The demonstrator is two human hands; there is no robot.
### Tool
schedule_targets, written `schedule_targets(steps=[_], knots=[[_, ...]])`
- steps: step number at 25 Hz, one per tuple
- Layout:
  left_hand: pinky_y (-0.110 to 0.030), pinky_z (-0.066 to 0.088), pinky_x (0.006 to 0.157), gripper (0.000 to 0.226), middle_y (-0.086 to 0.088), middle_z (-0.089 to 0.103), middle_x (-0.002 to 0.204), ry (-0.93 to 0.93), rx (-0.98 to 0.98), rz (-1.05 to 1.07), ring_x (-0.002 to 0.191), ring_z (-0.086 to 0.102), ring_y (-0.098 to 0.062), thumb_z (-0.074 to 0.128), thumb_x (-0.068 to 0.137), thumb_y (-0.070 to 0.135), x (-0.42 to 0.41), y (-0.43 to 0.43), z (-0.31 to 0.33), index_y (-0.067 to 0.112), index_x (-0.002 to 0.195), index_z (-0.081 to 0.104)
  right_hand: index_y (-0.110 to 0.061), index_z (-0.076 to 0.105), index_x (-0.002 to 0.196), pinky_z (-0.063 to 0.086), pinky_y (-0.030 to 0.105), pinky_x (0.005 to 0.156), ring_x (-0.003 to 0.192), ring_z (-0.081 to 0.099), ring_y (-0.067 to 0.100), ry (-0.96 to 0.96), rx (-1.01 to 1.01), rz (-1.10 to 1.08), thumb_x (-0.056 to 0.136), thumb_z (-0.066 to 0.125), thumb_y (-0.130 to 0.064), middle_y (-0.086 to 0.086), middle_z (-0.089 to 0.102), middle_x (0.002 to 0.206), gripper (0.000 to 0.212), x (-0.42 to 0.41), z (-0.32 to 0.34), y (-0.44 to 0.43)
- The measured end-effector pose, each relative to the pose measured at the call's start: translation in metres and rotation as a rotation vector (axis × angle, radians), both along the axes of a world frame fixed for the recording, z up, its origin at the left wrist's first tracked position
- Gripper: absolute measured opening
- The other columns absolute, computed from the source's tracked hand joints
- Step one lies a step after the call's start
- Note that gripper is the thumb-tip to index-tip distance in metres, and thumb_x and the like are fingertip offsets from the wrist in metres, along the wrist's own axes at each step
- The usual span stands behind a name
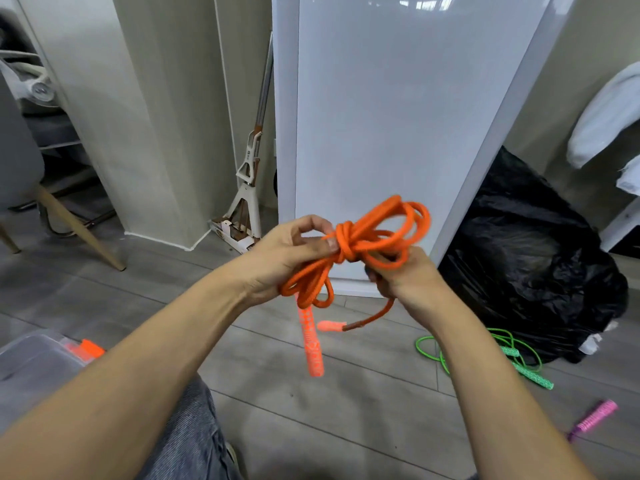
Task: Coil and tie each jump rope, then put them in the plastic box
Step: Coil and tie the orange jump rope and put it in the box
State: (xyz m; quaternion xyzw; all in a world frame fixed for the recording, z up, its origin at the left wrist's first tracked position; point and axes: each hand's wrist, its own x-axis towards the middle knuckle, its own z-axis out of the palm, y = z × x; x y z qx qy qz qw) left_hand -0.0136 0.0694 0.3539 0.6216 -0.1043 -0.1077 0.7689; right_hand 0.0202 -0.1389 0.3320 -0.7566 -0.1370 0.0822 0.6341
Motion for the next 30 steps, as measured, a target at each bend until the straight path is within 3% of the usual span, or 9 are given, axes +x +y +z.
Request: schedule_targets(steps=[2,5,10,14,17,20,23,26,30], knots=[[-0.03,0.051,0.061,0.025,-0.008,0.075,0.081,-0.007,0.133,0.235,0.067,0.066,-0.02,0.075,0.083,0.021,0.011,0.005,-0.01,0.013,0.099,0.056,-0.017,0.078,0.097,0.027,0.023,0.045,0.046,0.032,0.015,0.079,-0.097,0.087,0.099,0.059,-0.025,0.002,0.054,0.063,0.021,-0.006,-0.007,0.009],[-0.034,0.053,0.073,0.022,-0.004,0.075,0.084,-0.21,0.571,0.397,0.078,0.072,-0.018,0.073,0.088,0.022,0.017,0.009,-0.026,0.019,0.1,0.054,-0.013,0.074,0.108,0.033,0.022,0.045,0.046,0.039,0.015,0.173,-0.251,0.245,0.103,0.051,-0.018,0.004,0.055,0.065,0.024,-0.015,-0.009,0.019],[-0.03,0.047,0.064,0.021,0.006,0.066,0.074,-0.39,1.193,0.248,0.072,0.062,-0.013,0.076,0.081,0.031,0.018,0.017,-0.025,0.033,0.091,0.057,-0.013,0.075,0.091,0.037,0.02,0.048,0.044,0.045,0.007,-0.04,-0.448,0.142,0.095,0.065,-0.019,-0.006,0.057,0.055,0.013,-0.018,0.011,0.006],[-0.031,0.051,0.07,0.022,0.001,0.075,0.079,-0.203,0.905,-0.292,0.068,0.065,-0.013,0.082,0.078,0.023,0.006,0.01,-0.021,0.024,0.094,0.066,-0.017,0.077,0.078,0.038,0.014,0.054,0.056,0.05,0.004,-0.19,-0.34,0.015,0.082,0.081,-0.024,0.003,0.066,0.063,0.009,-0.013,0.022,-0.011],[-0.045,0.055,0.084,0.023,-0.019,0.074,0.099,-0.06,0.564,-0.385,0.089,0.069,-0.032,0.08,0.081,0.009,0.0,0.005,-0.016,0.013,0.098,0.065,-0.012,0.076,0.077,0.035,0.011,0.048,0.047,0.043,0.003,-0.178,-0.262,-0.001,0.082,0.081,-0.022,-0.006,0.056,0.052,0.012,-0.016,0.023,-0.011],[-0.04,0.056,0.07,0.016,-0.026,0.068,0.093,-0.01,0.239,-0.265,0.083,0.059,-0.038,0.073,0.083,0.004,0.002,0.006,-0.013,0.012,0.091,0.062,0.002,0.068,0.082,0.043,0.016,0.047,0.046,0.056,0.005,0.105,0.047,-0.008,0.091,0.065,-0.002,-0.005,0.061,0.056,0.011,-0.009,0.022,-0.014],[-0.032,0.054,0.061,0.022,-0.016,0.069,0.08,0.046,-0.075,0.014,0.067,0.059,-0.026,0.074,0.081,0.006,0.006,0.003,-0.01,0.01,0.096,0.057,-0.005,0.074,0.081,0.025,0.025,0.046,0.042,0.032,0.017,0.143,-0.089,0.067,0.093,0.067,-0.034,0.004,0.043,0.054,0.032,-0.007,0.009,-0.008],[-0.026,0.054,0.056,0.034,-0.01,0.073,0.081,0.112,-0.192,0.294,0.064,0.064,-0.017,0.07,0.081,0.011,0.015,0.005,-0.011,0.006,0.111,0.054,-0.005,0.074,0.086,0.033,0.026,0.046,0.045,0.041,0.019,0.229,-0.225,0.145,0.098,0.058,-0.039,0.007,0.048,0.059,0.04,-0.008,0.0,-0.006],[-0.031,0.056,0.063,0.049,-0.021,0.07,0.096,0.208,-0.137,0.487,0.071,0.066,-0.021,0.074,0.085,0.008,0.025,0.012,-0.02,0.007,0.131,0.055,-0.003,0.067,0.091,0.049,0.029,0.059,0.058,0.057,0.021,0.381,-0.177,0.27,0.098,0.06,-0.021,0.011,0.06,0.069,0.021,-0.008,0.004,-0.015]])
